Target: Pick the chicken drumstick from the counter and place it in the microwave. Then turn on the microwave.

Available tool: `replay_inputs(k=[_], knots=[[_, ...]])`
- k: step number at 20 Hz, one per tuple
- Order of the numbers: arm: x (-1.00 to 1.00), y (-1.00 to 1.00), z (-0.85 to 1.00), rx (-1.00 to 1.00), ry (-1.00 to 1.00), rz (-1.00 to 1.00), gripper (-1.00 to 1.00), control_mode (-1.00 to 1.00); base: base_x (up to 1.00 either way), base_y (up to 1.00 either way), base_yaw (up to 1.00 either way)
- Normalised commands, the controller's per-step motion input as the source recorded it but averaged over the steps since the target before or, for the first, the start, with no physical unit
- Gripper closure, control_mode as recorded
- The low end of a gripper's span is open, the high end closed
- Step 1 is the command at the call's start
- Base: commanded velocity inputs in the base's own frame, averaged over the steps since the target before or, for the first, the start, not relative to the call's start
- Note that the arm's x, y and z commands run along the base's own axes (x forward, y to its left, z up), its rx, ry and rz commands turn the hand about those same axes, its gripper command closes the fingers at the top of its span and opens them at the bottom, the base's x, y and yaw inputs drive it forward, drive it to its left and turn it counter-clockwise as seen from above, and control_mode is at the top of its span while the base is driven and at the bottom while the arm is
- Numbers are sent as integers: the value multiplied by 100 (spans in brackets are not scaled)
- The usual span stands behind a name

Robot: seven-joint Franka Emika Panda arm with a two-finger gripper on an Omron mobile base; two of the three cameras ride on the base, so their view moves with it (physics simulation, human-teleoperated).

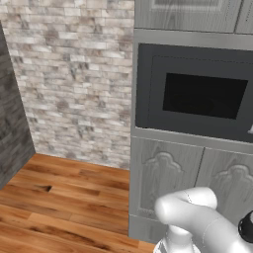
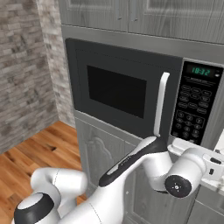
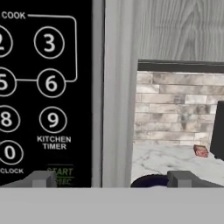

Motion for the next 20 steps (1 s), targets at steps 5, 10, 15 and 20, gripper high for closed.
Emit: replay_inputs(k=[5, 10, 15, 20], knots=[[2, -7, -1, 0, 0, 0, -100, -100, 0, 0, 0], [4, -7, -1, 0, 0, 0, -100, -100, 0, 0, 0], [6, -5, -3, 0, 0, 0, -100, -100, 0, 0, 0], [10, -2, 0, 0, 0, 0, -100, -100, 0, 0, 0]])
